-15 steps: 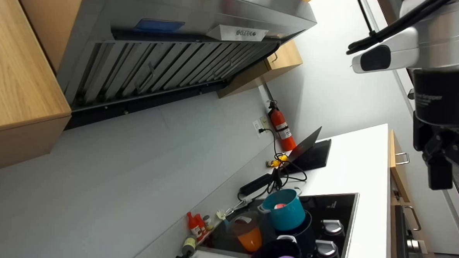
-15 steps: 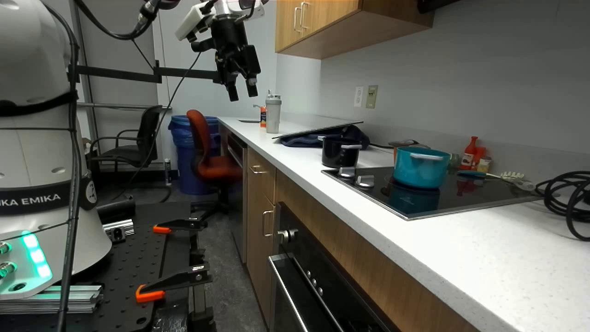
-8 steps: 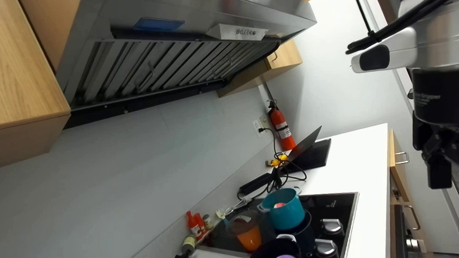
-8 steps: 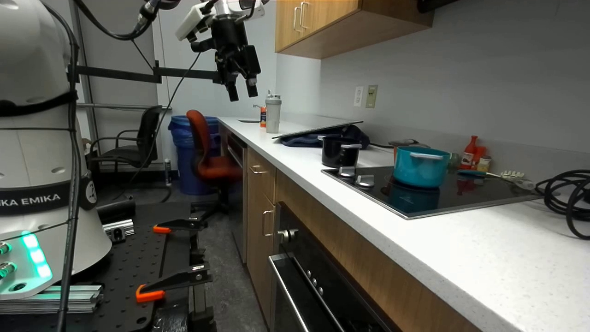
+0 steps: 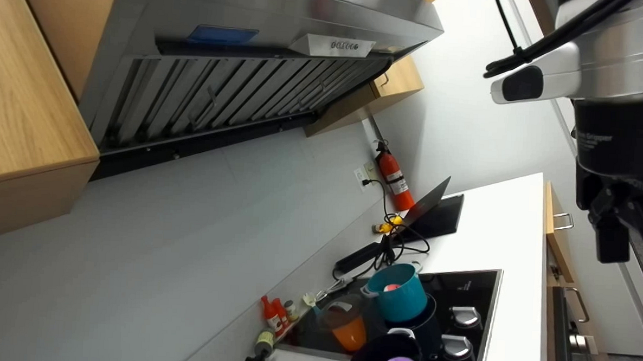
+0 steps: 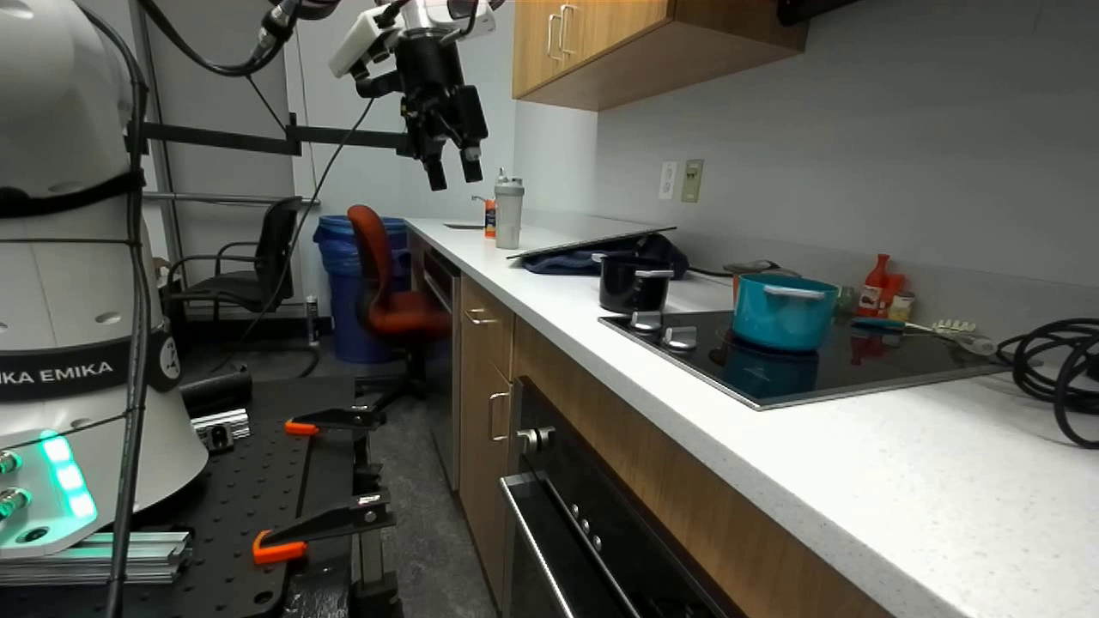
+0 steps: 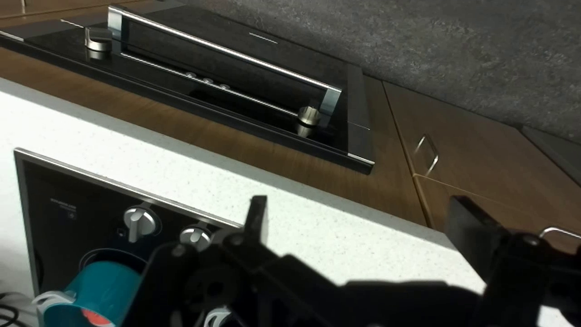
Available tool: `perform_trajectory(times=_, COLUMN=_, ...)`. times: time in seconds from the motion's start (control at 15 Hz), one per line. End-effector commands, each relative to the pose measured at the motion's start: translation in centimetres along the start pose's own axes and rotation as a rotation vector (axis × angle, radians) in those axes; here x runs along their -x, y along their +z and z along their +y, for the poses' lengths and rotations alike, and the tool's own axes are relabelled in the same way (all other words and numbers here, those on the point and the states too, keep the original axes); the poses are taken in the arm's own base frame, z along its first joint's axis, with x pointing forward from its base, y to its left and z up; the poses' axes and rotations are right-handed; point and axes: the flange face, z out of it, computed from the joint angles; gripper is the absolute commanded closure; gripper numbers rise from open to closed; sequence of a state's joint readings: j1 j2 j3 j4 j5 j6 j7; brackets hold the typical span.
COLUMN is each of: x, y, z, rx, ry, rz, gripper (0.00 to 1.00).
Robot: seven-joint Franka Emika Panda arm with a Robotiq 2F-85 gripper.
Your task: Remove the lid from the top of the orange cup and put it on the black pot
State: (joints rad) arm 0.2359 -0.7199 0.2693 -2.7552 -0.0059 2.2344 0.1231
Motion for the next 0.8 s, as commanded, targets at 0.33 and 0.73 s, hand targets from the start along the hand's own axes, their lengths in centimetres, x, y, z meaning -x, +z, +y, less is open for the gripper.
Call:
perform_trajectory(times=0.33, x=-3.7, y=0.6, z=4.0, rx=0.103, ry=0.095, rz=0.146, gripper=0.00)
perform_trajectory(times=0.73, x=-4.1, y=1.0, z=5.4, rx=0.109, ry=0.099, rz=0.172, gripper=0.00)
